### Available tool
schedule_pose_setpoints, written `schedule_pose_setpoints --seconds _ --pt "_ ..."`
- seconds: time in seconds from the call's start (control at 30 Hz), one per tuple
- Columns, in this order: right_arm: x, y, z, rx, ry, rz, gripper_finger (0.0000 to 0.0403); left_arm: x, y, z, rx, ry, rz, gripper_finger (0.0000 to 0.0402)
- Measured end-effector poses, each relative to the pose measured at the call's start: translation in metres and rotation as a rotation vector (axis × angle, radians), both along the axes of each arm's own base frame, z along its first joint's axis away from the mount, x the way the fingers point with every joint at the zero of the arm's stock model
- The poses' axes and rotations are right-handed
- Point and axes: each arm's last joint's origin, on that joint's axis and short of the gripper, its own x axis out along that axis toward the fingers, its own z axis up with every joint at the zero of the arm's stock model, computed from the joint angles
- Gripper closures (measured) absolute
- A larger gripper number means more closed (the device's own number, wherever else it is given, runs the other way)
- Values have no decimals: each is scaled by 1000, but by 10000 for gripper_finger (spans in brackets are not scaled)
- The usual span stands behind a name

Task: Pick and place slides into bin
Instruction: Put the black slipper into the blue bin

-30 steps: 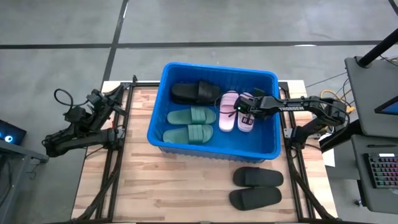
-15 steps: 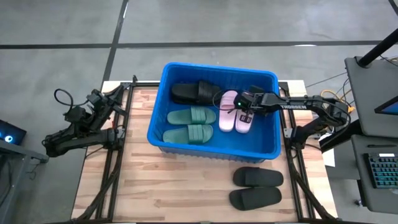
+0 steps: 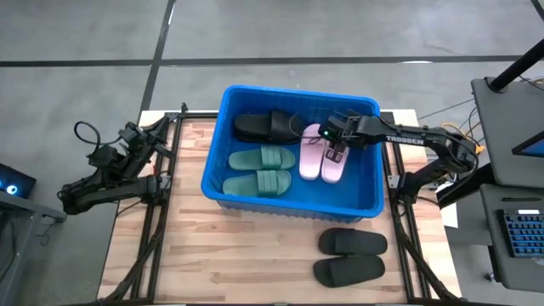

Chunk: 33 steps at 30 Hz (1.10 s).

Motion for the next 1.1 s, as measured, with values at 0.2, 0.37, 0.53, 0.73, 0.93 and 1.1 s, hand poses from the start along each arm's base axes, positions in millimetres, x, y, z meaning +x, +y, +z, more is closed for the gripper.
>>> schedule_pose_setpoints --seconds 0.2,0.37,0.53,0.73,0.93,1.1 --pt "12 -5 36 -28 -168 -81 237 0 0 0 3 0 -10 400" --pt "28 -7 80 45 -421 -36 251 1 -1 0 18 2 -56 400" --pt "38 -2 134 109 -817 88 273 2 -2 1 30 3 -90 400" --pt "26 16 193 27 -1235 225 305 1 -2 3 31 -4 -92 400" --pt "-7 47 228 -93 -1376 404 362 -3 -3 9 46 -57 -90 400" --pt "-39 57 240 -244 -1367 399 391 -5 -2 10 31 -66 -47 400"
